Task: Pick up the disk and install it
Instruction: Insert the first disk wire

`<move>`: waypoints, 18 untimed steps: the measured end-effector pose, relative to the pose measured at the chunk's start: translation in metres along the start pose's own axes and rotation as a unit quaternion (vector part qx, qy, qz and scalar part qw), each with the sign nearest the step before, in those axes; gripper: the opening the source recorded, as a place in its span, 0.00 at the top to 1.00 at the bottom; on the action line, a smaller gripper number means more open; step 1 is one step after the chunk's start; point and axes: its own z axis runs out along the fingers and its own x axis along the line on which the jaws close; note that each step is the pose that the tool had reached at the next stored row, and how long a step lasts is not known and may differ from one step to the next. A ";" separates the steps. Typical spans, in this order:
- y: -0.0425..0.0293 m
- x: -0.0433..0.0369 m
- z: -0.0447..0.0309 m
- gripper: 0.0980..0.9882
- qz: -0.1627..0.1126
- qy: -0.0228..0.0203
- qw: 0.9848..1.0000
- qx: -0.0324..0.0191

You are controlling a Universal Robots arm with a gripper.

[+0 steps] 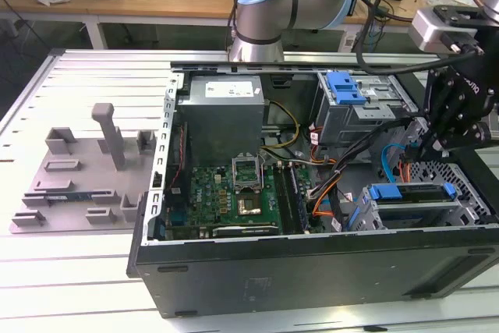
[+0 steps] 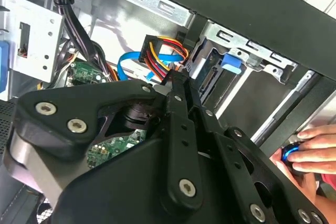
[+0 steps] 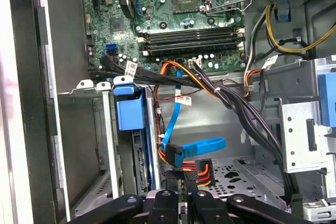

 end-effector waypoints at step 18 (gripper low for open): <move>-0.0017 0.0043 -0.0004 0.93 -0.024 -0.010 1.000 -0.004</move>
